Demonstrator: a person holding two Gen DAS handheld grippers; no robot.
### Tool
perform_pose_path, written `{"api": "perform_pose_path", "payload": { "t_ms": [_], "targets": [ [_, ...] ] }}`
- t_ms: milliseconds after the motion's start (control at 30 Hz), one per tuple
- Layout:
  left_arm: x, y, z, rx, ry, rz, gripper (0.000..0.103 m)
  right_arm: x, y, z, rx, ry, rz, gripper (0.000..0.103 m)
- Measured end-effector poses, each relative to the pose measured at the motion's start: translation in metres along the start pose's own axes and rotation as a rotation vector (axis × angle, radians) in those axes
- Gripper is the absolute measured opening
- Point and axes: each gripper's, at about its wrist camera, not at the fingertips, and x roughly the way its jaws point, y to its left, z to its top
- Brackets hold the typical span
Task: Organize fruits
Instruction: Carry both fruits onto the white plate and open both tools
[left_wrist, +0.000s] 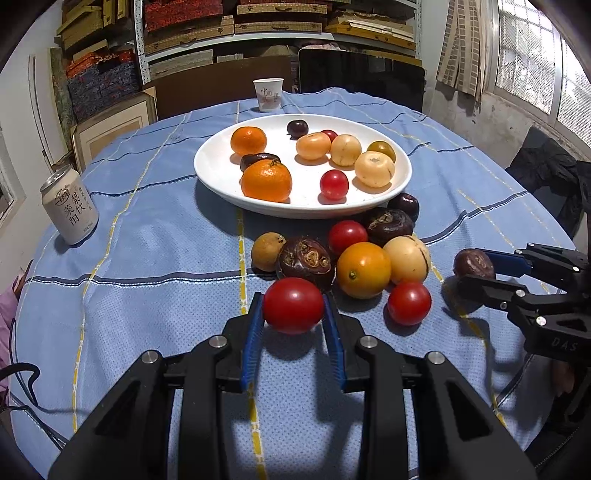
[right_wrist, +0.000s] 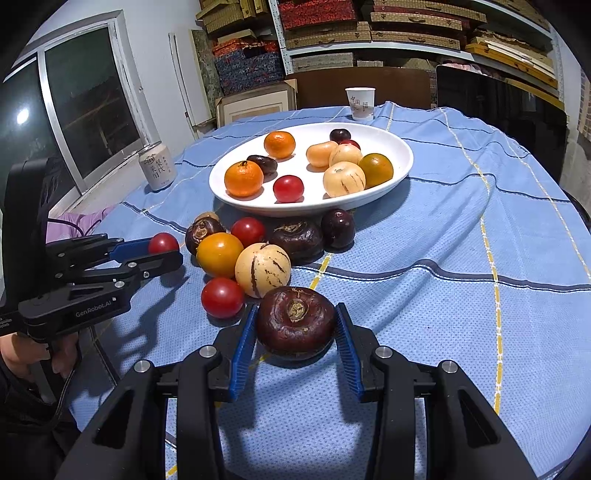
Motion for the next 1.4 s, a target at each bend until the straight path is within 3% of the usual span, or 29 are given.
{"api": "perform_pose_path", "payload": {
  "t_ms": [567, 767, 933, 1100, 1400],
  "targets": [
    [-0.031, 0.003, -0.002, -0.024, -0.063, -0.037, 0.031, -0.005, -0.001, -0.001, 0.011, -0.021, 0.015, 0.042],
    [-0.038, 0.009, 0.008, -0.030, -0.084, -0.042, 0.031, -0.015, 0.001, 0.015, -0.002, -0.028, 0.012, 0.042],
    [-0.030, 0.014, 0.032, -0.039, -0.083, -0.068, 0.031, -0.036, 0.004, 0.044, -0.034, -0.097, 0.000, 0.042],
    [-0.014, 0.012, 0.069, -0.013, -0.086, -0.063, 0.031, -0.033, -0.003, 0.078, -0.054, -0.110, -0.030, 0.042],
    [0.052, 0.030, 0.137, -0.045, -0.034, -0.015, 0.031, 0.037, -0.033, 0.145, -0.030, -0.047, -0.097, 0.042]
  ]
}}
